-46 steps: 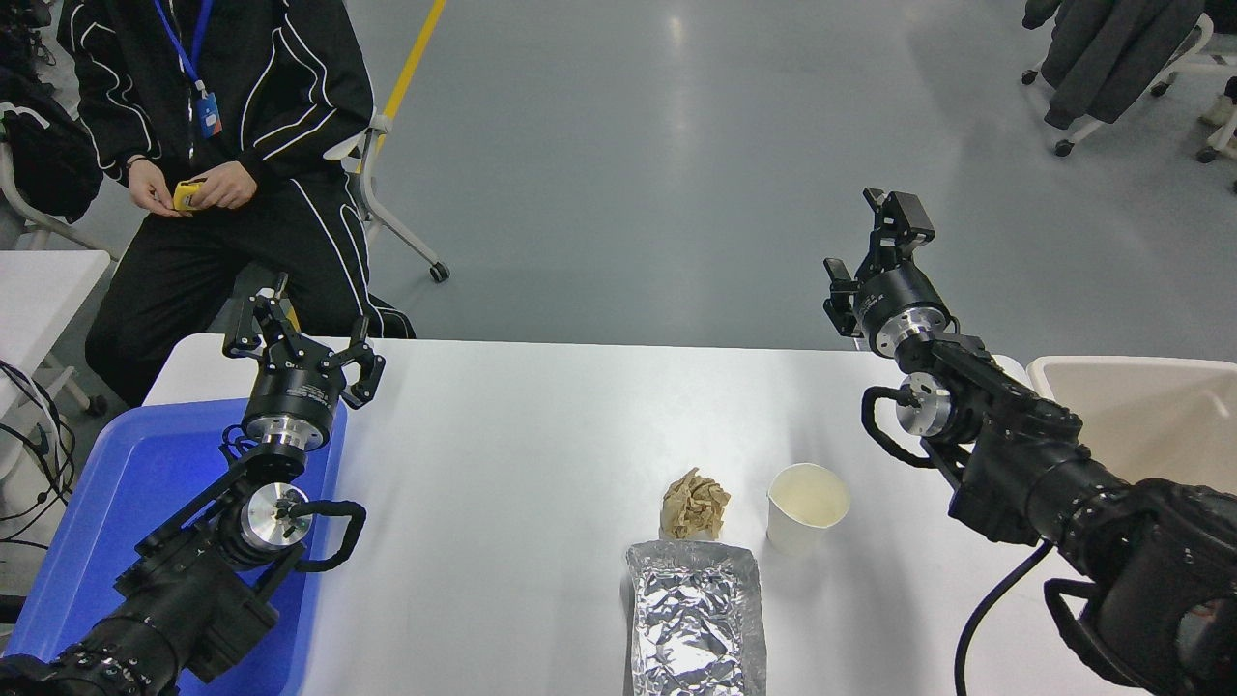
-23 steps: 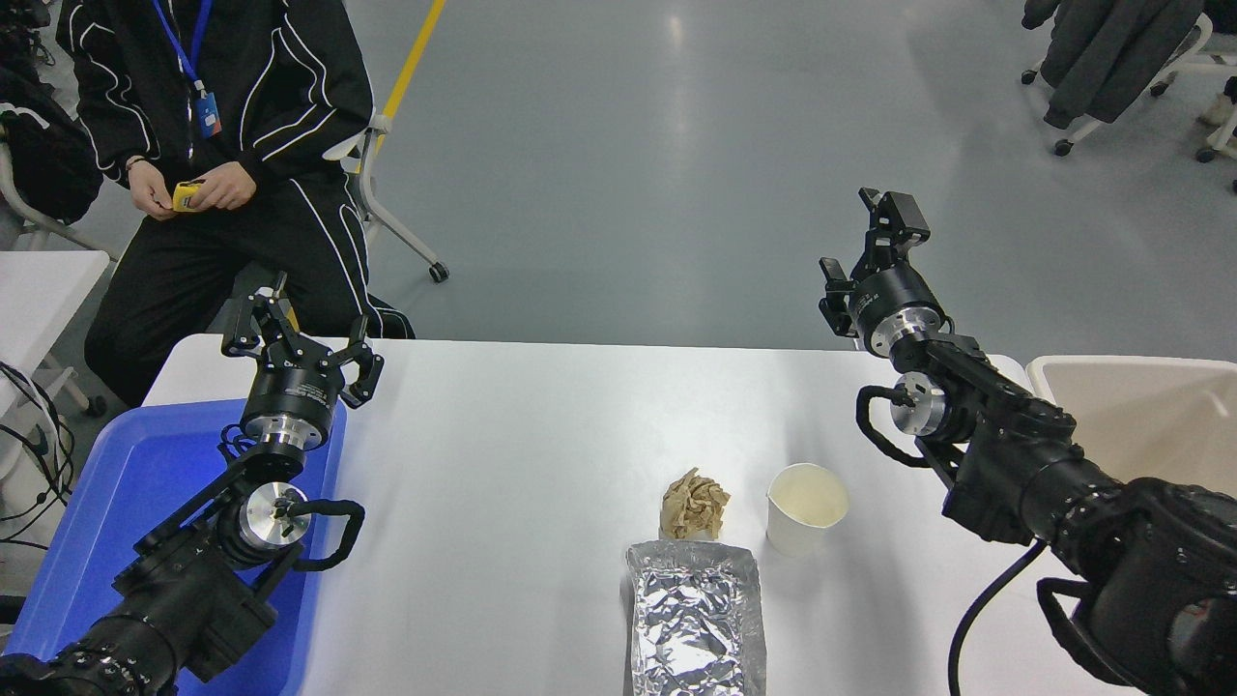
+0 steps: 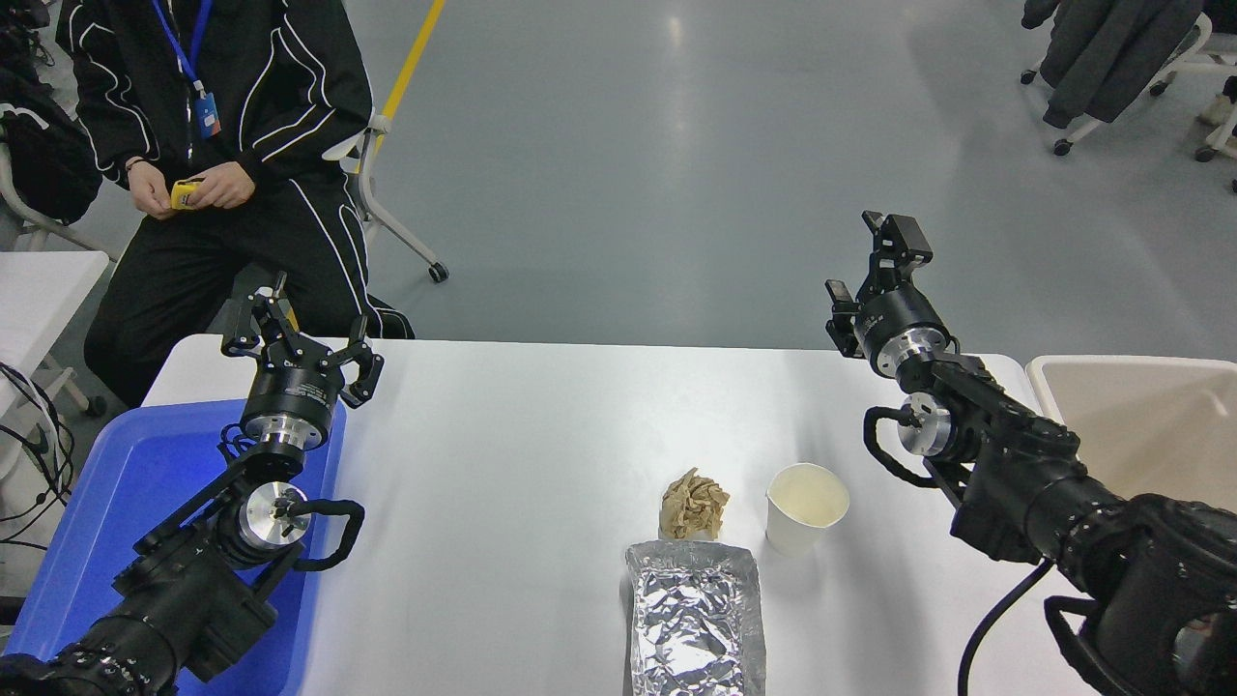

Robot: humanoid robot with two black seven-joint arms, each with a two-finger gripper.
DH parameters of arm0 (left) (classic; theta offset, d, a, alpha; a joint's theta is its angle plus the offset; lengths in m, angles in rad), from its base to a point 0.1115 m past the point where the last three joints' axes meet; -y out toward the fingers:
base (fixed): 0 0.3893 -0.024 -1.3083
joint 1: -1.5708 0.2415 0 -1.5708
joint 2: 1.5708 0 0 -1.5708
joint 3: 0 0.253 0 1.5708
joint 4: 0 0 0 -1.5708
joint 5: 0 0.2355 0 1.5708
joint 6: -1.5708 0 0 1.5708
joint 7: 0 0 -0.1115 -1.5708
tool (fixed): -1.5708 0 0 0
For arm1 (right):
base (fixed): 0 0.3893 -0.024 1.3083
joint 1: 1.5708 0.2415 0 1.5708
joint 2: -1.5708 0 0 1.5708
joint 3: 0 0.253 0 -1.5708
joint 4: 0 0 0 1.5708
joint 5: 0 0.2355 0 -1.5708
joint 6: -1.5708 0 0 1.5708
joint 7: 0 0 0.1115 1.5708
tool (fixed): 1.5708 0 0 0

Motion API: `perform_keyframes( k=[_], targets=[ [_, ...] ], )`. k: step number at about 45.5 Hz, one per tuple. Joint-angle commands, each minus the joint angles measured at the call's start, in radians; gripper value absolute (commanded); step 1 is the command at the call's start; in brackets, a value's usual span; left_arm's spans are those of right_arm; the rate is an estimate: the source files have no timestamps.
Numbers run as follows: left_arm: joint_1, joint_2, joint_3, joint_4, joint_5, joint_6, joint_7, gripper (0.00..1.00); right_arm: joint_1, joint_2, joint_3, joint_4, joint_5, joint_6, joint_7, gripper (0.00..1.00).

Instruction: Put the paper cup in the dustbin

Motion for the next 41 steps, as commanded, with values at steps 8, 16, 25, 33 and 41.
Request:
perform_keyframes(
  k=[8, 16, 25, 33, 41],
  targets=[
    [-0.001, 0.000, 0.000, 0.000, 0.000, 0.000, 0.000, 1.00, -0.011, -0.001, 0.001, 0.004, -0.002, 0.000, -0.001, 1.00],
    [0.001, 0.000, 0.000, 0.000, 0.000, -0.001, 0.000, 1.00, 0.006, -0.001, 0.001, 0.000, -0.002, -0.001, -0.001, 1.00],
    [0.001, 0.000, 0.000, 0.000, -0.001, 0.000, 0.000, 1.00, 0.041, -0.002, -0.001, 0.000, -0.002, -0.001, -0.003, 1.00],
    [-0.001, 0.000, 0.000, 0.000, 0.000, -0.001, -0.001, 1.00, 0.061, -0.002, -0.042, -0.002, -0.003, -0.001, -0.004, 1.00],
    [-0.001, 0.000, 0.000, 0.000, 0.000, 0.000, 0.000, 1.00, 0.084, -0.004, -0.139, -0.005, -0.002, -0.001, -0.004, 1.00]
  ],
)
